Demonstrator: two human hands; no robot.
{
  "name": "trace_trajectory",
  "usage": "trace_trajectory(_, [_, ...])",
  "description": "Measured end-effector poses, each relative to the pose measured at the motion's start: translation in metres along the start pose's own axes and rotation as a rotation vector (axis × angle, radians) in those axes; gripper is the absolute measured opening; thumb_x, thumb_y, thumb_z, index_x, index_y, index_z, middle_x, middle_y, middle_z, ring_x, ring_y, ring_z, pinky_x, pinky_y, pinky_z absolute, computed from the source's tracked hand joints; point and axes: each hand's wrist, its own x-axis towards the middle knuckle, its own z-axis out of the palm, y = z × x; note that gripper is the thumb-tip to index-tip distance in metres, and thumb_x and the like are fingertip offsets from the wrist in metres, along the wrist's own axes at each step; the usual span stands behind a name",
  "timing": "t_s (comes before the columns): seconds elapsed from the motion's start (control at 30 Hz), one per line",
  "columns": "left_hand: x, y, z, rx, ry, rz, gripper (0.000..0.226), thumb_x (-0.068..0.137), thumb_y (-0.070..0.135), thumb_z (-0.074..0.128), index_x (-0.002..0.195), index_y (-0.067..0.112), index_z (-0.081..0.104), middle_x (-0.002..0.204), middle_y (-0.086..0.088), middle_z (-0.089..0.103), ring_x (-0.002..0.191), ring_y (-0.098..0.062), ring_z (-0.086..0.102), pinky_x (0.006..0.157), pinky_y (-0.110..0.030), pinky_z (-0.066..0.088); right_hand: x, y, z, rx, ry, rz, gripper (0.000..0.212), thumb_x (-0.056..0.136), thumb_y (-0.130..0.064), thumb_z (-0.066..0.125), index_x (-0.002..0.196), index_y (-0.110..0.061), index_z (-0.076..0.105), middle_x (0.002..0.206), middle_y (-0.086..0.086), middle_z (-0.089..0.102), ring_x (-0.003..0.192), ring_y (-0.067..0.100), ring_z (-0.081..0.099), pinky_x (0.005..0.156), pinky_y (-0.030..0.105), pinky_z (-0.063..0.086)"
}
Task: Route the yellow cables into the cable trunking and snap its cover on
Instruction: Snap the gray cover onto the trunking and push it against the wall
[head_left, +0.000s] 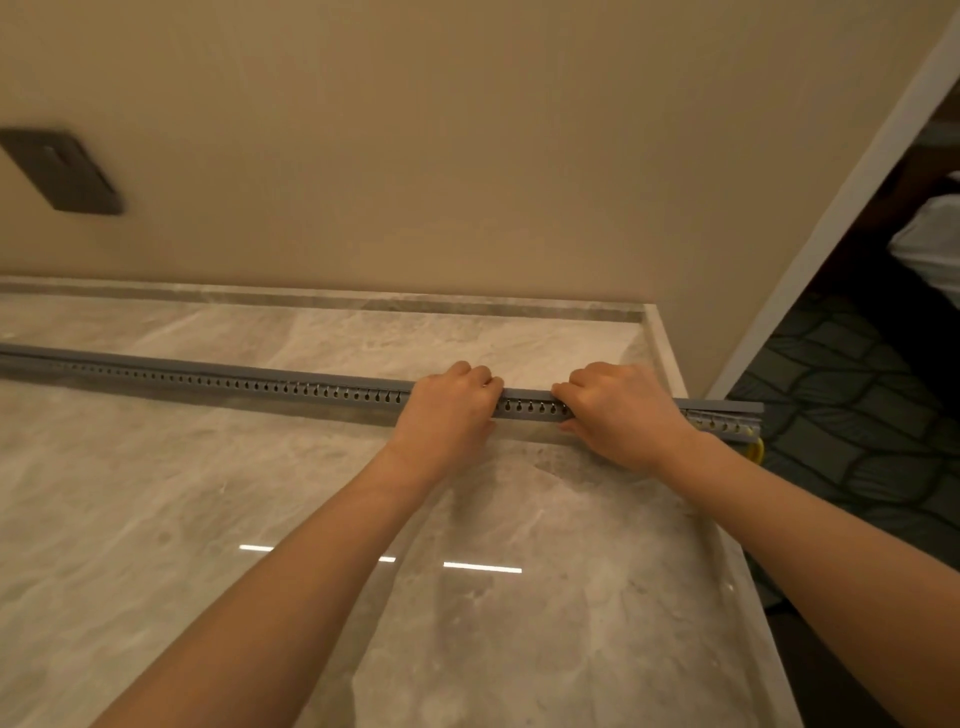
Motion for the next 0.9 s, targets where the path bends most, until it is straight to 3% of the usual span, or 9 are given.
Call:
trace_trajectory(0.13, [0.014, 0.02, 0.0, 0.021, -0.012, 0.103, 0.03, 0.088, 0.024, 0.055, 0.115, 0.012, 0.051, 0.113, -0.002, 0.057, 0.103, -0.022, 0.049, 0.068, -0.032, 0.043, 0.0, -0.002, -0.001, 0.025, 0.038, -0.002, 0.025, 0.09, -0.03, 0.055, 0.104, -0.011, 0.059, 0.097, 0.007, 0.064, 0.09, 0.027, 0.057, 0.06, 0.032, 0.03])
trace_trajectory(0.33, [0.019, 0.029, -0.001, 0.128, 0.005, 0.12, 0.017, 0.092, 0.02, 0.049, 0.105, 0.012, 0.055, 0.102, -0.003, 0.059, 0.094, -0.021, 0.053, 0.058, -0.029, 0.033, -0.007, -0.001, -0.003, 0.054, 0.185, -0.024, 0.021, 0.064, -0.018, 0.082, 0.072, -0.006, 0.067, 0.062, 0.009, 0.064, 0.056, 0.029, 0.059, 0.041, 0.026, 0.035])
trace_trajectory(0.57, [0.023, 0.027, -0.002, 0.115, -0.013, 0.141, 0.022, 0.094, 0.026, 0.047, 0.107, 0.011, 0.055, 0.103, -0.005, 0.059, 0.092, -0.022, 0.053, 0.059, -0.03, 0.031, -0.015, 0.003, 0.006, 0.198, 0.219, 0.05, 0.021, 0.071, -0.018, 0.076, 0.087, -0.007, 0.07, 0.074, 0.009, 0.068, 0.068, 0.028, 0.062, 0.046, 0.035, 0.049])
trace_trajectory(0.8, [0.024, 0.024, -0.001, 0.111, -0.028, 0.142, 0.027, 0.093, 0.032, 0.049, 0.108, 0.012, 0.057, 0.104, -0.005, 0.06, 0.093, -0.022, 0.053, 0.062, -0.03, 0.035, -0.033, 0.022, 0.006, 0.15, 0.158, 0.121, 0.028, 0.084, -0.029, 0.063, 0.108, -0.014, 0.065, 0.099, 0.005, 0.067, 0.093, 0.024, 0.058, 0.063, 0.035, 0.049])
trace_trajectory(0.9, [0.026, 0.024, -0.001, 0.134, -0.046, 0.148, 0.028, 0.093, 0.035, 0.049, 0.109, 0.013, 0.056, 0.105, -0.004, 0.059, 0.094, -0.022, 0.053, 0.063, -0.029, 0.036, -0.044, 0.031, 0.002, 0.129, 0.111, 0.125, 0.03, 0.085, -0.03, 0.06, 0.111, -0.015, 0.063, 0.102, 0.005, 0.066, 0.094, 0.025, 0.058, 0.065, 0.038, 0.052])
